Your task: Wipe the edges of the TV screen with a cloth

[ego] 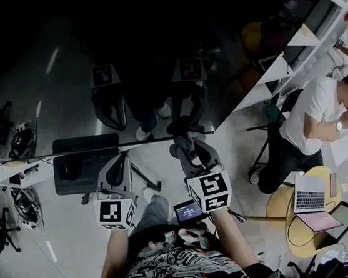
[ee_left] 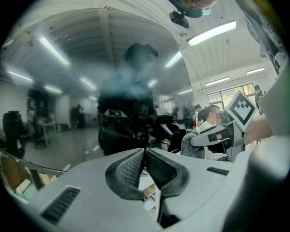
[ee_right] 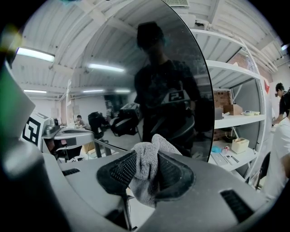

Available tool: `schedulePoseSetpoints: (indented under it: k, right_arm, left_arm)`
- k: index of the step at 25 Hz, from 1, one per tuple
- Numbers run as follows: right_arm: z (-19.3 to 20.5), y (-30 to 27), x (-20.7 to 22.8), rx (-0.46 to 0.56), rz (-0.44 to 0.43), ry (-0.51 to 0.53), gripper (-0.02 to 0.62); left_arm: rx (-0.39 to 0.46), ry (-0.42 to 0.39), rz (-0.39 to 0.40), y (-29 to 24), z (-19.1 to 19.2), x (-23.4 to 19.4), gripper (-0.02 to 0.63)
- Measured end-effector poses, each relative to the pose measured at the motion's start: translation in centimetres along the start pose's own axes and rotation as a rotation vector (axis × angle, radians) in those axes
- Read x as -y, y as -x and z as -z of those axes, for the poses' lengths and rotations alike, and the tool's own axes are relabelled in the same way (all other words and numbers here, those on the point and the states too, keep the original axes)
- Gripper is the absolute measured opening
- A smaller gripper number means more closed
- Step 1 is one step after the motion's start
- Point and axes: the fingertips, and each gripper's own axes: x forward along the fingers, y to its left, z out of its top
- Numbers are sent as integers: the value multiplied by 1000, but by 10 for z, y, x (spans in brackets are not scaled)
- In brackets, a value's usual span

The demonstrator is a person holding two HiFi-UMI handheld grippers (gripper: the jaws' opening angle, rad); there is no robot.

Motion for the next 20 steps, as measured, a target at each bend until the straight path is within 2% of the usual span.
schedulePoseSetpoints:
  k: [20]
  right_arm:
    - [-3, -12, -31, -6, -54, 11, 141]
  left_arm:
    - [11, -1, -55, 18, -1, -23, 22]
